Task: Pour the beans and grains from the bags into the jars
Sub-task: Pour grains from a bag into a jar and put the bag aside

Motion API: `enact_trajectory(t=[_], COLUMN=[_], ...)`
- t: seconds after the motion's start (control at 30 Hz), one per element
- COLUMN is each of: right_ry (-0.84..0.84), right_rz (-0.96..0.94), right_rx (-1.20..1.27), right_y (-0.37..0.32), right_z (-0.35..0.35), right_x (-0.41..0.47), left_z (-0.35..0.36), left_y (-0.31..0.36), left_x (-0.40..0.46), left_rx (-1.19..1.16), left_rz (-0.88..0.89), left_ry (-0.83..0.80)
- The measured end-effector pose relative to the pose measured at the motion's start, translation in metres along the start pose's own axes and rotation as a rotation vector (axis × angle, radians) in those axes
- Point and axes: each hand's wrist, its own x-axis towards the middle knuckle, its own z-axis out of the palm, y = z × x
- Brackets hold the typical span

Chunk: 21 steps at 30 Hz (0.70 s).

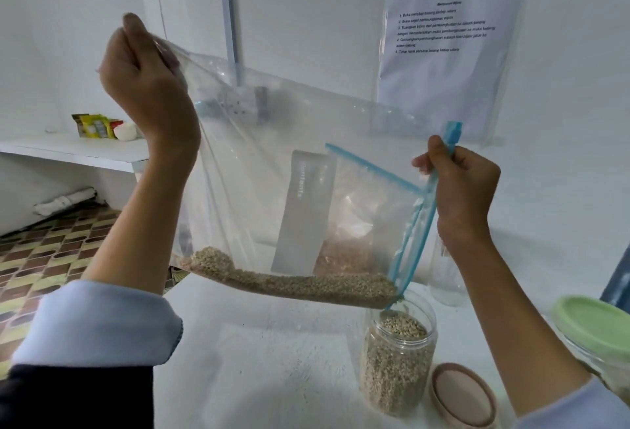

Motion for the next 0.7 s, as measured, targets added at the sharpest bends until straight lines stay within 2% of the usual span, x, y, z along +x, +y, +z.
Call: enact_trajectory(t=[0.33, 0.43, 0.53, 0.63, 0.7], right_ry=[0.085, 0.01, 0.055, -0.019, -0.008], right_rz=[-0.056, -0.037, -0.048, -0.028, -0.03], right_rx=[0.013, -0.018, 0.017, 0.01, 0.019], right_y=[0.0078, 0.0045, 0.0025, 0.0011, 0.0004], right_z=[-0.0006, -0.0026, -0.0063, -0.0063, -0.0067], right_x=[-0.0037, -0.0034, -0.0012, -0.0034, -0.005], left_z=[0.0036, 0.0051, 0.0035, 0.0057, 0.0062], left_y=[-0.0004, 0.0013, 0.0021, 0.0028, 0.0053], left_x=[-0.0052, -0.0059, -0.0032, -0.0065, -0.0053], left_rx=[0.004, 0.002, -0.01, -0.009, -0.025], left_rz=[-0.006, 0.003, 0.011, 0.014, 0.007], left_ry=[0.004, 0.011, 0.01, -0.004, -0.03])
